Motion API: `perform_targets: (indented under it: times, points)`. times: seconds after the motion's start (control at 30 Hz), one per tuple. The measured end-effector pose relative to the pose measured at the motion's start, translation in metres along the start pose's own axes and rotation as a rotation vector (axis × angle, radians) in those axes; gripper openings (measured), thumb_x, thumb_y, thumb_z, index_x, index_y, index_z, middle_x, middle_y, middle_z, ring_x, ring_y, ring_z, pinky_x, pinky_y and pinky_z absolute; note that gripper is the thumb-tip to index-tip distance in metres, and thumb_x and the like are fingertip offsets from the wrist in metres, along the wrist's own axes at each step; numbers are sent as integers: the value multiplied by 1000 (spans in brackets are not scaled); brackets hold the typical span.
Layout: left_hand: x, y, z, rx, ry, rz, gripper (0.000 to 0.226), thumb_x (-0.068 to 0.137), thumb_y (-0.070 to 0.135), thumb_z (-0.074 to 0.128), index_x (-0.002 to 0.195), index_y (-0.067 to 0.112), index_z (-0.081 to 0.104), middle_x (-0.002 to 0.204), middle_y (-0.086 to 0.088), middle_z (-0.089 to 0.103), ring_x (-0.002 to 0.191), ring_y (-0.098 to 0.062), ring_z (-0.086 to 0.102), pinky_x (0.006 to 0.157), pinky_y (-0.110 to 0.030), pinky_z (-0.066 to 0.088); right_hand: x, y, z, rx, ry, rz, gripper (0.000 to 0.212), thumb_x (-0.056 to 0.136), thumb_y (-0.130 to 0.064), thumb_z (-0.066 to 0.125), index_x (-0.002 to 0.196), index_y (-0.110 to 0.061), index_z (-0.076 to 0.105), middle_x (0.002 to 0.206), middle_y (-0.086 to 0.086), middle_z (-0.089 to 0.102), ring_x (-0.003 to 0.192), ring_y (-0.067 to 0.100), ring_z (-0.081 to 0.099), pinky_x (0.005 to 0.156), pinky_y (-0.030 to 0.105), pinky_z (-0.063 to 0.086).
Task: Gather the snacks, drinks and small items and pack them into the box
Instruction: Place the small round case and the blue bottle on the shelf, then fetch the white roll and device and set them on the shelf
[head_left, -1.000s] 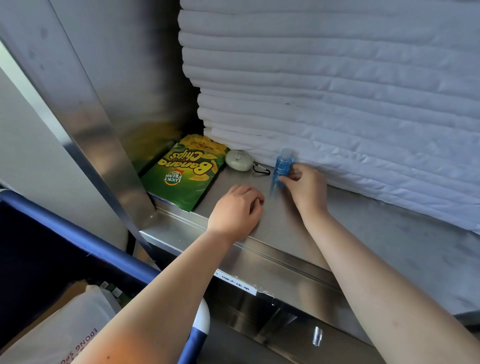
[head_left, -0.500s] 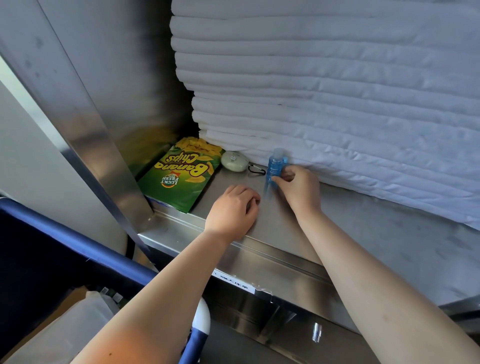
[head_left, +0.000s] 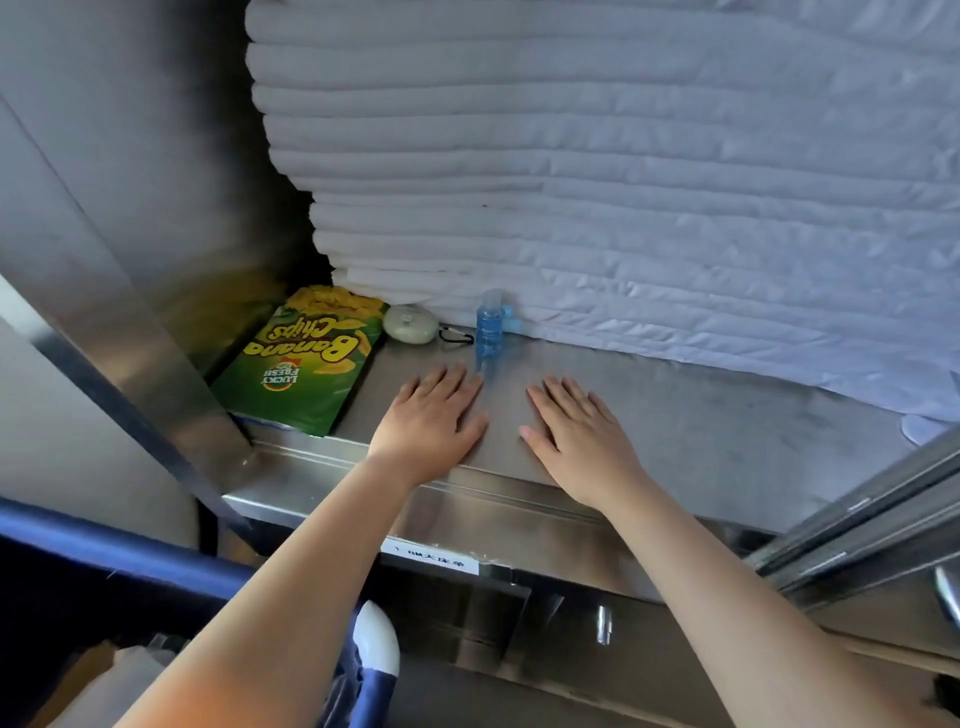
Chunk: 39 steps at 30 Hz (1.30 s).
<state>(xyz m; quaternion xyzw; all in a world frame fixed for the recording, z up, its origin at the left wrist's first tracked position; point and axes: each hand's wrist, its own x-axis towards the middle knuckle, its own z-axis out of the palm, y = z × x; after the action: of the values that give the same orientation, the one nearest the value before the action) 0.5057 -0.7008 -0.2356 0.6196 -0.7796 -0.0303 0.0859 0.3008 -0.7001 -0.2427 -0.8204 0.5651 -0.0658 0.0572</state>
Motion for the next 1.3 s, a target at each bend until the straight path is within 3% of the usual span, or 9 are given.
perform_targets:
  times: [0.17,0.47,0.63,0.73,0.87,0.97,1.1,1.3]
  points:
    - [3,-3,4,65,-84,6,65,93,59,20,150,29,10,159,2,8,145,-15,3,117,-38,5,-2,-2,0,-3,0,19,60,97,-53,19,150,-25,13,159,-1,6,145,16,0,117,36,1]
    - [-50,17,12,56,114,-21,53,97,48,26,146,27,31,154,1,26,143,-21,16,114,-46,11,-46,-10,1,8,77,56,62,97,-55,18,149,-22,16,158,5,12,145,21,7,117,36,4]
    - [-100,44,17,20,87,-80,61,94,57,19,149,29,21,157,1,16,145,-22,5,115,-46,10,-105,-6,-4,-90,97,-13,67,95,-57,27,150,-20,13,158,9,11,145,25,10,117,37,6]
    - [-125,72,16,-10,66,-77,62,93,59,18,148,31,21,158,2,13,145,-20,3,116,-45,9,-149,2,-16,-34,90,-22,66,94,-57,30,148,-19,22,156,6,19,143,23,16,116,34,12]
    - [-166,140,9,-139,122,35,56,95,53,31,145,30,31,155,2,24,145,-18,10,117,-39,11,-233,17,-40,5,197,28,57,93,-52,44,136,-15,45,139,2,46,130,20,39,106,32,33]
    - [-194,207,-2,-227,188,129,52,94,49,42,141,28,40,149,1,36,141,-19,24,114,-39,19,-307,39,-68,-12,295,99,53,91,-48,51,130,-13,52,132,2,53,122,21,47,98,32,41]
    - [-225,311,-21,-258,252,339,50,95,49,42,138,25,46,143,0,45,135,-21,37,109,-37,28,-411,79,-108,-104,374,270,58,88,-55,48,131,-16,51,135,1,51,123,20,47,97,32,41]
    - [-268,464,-34,-272,210,670,55,91,48,48,139,21,44,145,-2,42,135,-23,36,111,-40,28,-563,132,-150,-191,492,555,73,84,-63,41,136,-12,46,141,8,44,129,26,42,106,40,37]
